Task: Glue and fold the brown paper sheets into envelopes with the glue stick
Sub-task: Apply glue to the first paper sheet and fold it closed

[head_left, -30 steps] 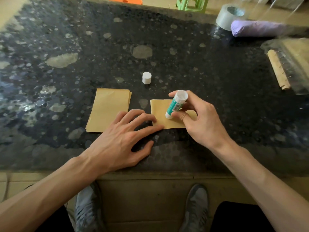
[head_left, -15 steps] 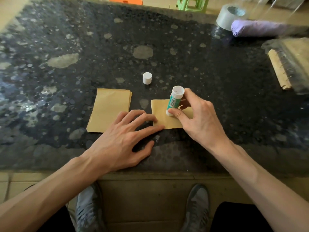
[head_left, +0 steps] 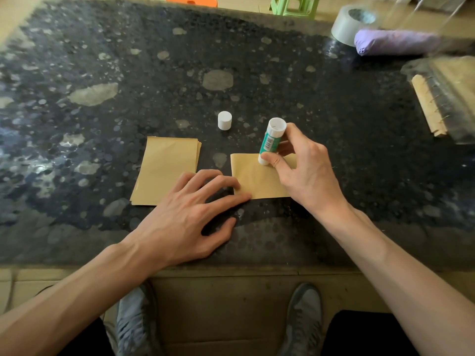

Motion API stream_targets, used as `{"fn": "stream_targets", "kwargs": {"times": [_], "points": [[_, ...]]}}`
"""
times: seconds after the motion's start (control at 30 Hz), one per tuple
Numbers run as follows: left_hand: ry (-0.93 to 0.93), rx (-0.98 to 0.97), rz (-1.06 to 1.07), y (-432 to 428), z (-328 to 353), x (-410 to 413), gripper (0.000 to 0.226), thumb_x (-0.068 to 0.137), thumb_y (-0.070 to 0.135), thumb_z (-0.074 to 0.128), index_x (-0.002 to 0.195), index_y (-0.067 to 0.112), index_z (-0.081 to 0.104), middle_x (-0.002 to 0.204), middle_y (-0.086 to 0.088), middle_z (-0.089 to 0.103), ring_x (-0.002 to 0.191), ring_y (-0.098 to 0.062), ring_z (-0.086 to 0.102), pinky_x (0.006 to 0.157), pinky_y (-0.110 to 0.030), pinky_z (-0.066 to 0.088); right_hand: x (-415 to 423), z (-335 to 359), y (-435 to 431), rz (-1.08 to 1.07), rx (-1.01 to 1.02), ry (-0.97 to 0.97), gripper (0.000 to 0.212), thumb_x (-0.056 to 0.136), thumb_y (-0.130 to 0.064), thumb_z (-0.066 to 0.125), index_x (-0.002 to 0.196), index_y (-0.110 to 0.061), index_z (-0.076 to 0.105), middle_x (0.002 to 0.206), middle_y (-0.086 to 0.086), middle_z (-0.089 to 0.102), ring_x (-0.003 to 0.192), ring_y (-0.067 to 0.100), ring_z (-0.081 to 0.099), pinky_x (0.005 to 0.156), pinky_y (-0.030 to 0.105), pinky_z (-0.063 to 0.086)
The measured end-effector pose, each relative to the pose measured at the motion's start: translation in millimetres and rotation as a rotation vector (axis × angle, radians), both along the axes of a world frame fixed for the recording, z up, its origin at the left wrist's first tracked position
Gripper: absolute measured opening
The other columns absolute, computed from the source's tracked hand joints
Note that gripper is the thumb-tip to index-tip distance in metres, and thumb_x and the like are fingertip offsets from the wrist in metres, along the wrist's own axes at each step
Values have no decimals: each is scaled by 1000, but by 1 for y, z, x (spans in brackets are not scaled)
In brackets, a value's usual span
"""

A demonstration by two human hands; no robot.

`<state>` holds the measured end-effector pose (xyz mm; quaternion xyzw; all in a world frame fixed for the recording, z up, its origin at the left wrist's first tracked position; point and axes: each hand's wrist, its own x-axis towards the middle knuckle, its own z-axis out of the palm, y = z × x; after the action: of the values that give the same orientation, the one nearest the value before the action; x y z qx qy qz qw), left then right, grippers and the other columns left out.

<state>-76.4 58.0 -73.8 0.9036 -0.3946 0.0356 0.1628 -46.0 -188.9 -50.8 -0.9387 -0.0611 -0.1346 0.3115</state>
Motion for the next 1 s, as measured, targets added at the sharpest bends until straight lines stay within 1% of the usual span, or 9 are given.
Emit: {"fn": "stream_targets", "kwargs": {"times": [0.13,0.33,0.53,0.67,0.77,0.8,0.9,0.97,1.0], "points": [[2,0,2,0,-1,1,50,101,45,53,149,32,54,148,6,51,136,-21,46,107,-42,40,3,1,0,-7,9,-2,34,95,-29,77,121,-15,60,116,-3,71,100,5,65,89,24,57],[2,0,3,0,-1,1,50,101,44,55,150,32,54,148,6,52,136,-22,46,106,-44,41,6,1,0,-13,16,-16,33,95,-28,77,120,-14,61,116,-2,72,102,8,68,90,26,58],[0,-5,4,0,-1,1,50,101,43,56,149,32,54,148,6,52,136,-21,47,106,-44,41,9,0,0,-31,24,-41,32,95,-26,77,118,-13,62,114,-1,72,98,8,68,88,26,57],[0,-2,2,0,-1,1,50,101,44,54,150,32,54,148,6,52,136,-21,46,106,-44,41,9,-1,-1,-30,43,-40,30,95,-27,78,117,-14,62,109,-10,69,97,4,67,87,25,58],[6,6,1,0,-1,1,50,102,45,53,151,33,53,149,7,51,138,-21,45,108,-43,40,4,5,-3,-53,198,-50,30,95,-26,77,118,-14,63,105,-19,66,101,0,69,88,20,57],[5,4,2,0,0,1,50,102,45,53,150,33,53,149,7,51,138,-21,45,108,-43,40,3,8,-5,-69,263,-72,30,96,-24,76,120,-12,63,107,-17,67,103,1,69,89,20,57],[-1,-15,3,-1,0,0,48,102,44,54,148,31,56,147,7,52,136,-21,46,107,-43,40,2,19,-15,-110,405,-153,28,98,-17,74,122,-10,63,110,-11,69,105,7,71,94,29,59],[-2,-13,4,-1,0,0,48,102,44,53,148,31,56,146,7,52,135,-21,47,107,-43,40,2,23,-21,-118,487,-143,26,98,-15,74,120,-10,62,109,-8,71,103,10,73,93,32,60],[-1,-8,3,-1,0,0,49,101,45,52,148,31,56,147,7,52,135,-21,46,107,-42,40,0,25,-21,-116,531,-119,25,97,-15,74,119,-8,62,108,-6,71,101,11,74,92,31,60]]}}
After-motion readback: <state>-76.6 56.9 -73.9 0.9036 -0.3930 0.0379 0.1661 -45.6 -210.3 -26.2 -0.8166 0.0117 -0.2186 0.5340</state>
